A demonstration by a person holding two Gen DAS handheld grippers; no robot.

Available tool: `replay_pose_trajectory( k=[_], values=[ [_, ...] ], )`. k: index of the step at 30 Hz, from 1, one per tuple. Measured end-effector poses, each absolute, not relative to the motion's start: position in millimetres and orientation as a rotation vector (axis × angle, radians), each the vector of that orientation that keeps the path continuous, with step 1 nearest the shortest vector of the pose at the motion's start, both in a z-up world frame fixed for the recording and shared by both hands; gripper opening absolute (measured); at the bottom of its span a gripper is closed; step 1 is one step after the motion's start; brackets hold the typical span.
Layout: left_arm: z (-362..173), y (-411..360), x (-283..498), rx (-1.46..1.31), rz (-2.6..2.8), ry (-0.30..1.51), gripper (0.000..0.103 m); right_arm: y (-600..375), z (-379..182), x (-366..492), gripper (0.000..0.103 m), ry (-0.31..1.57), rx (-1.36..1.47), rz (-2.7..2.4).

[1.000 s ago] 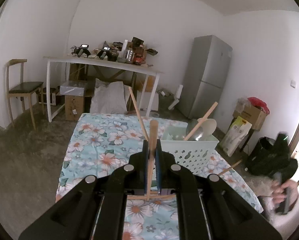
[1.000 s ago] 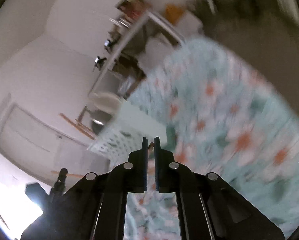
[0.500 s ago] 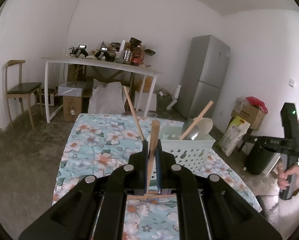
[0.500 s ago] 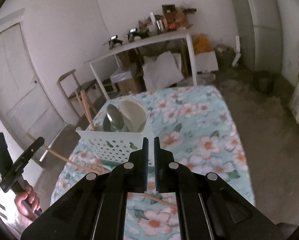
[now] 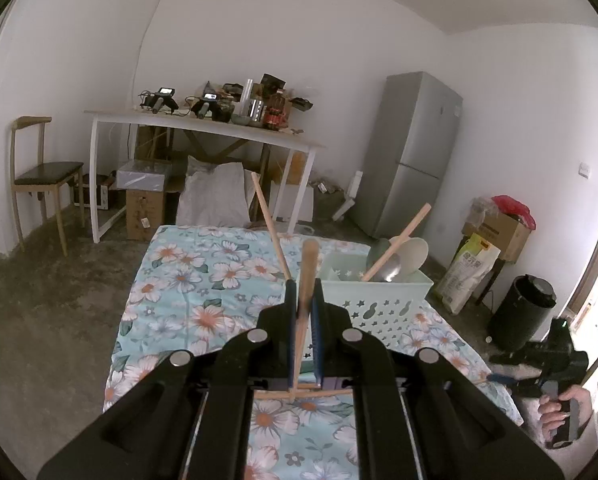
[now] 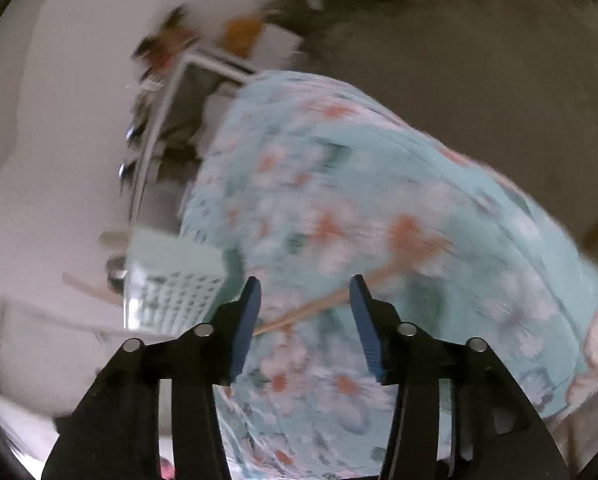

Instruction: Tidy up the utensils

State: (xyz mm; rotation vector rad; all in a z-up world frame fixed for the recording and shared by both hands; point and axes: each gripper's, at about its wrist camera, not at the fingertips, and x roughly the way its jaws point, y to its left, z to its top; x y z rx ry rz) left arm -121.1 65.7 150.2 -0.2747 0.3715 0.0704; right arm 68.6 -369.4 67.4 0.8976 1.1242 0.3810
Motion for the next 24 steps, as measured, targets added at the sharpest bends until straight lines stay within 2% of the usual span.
replay_pose_trajectory(
  k=[6, 8, 9, 10, 13, 17, 24],
  values=[
    [147, 67, -118, -0.29, 0.074, 0.379, 0.006, -380, 42, 75, 0.043, 1.154, 1.015, 0.353],
    [145, 67, -117, -0.296, 0.08, 0.38, 0.006, -379, 41, 81, 0.032, 1.141, 1.012, 0.335],
    [144, 66, -116, -0.297, 0.08, 0.383, 0.006, -376, 40, 84, 0.014, 1.138, 0.988, 0.311],
    [143, 66, -116, -0.299, 0.08, 0.383, 0.006, -377, 37, 85, 0.011, 1.136, 0.976, 0.291],
    [143, 67, -115, -0.295, 0.079, 0.384, 0.006, -376, 38, 86, 0.012, 1.093, 0.971, 0.297],
    [143, 66, -115, -0.292, 0.071, 0.382, 0.006, -360, 75, 84, 0.011, 0.96, 0.786, 0.31],
    [146, 63, -111, -0.29, 0.031, 0.4, 0.005, -292, 183, 47, 0.008, 0.64, 0.301, 0.411]
  ],
)
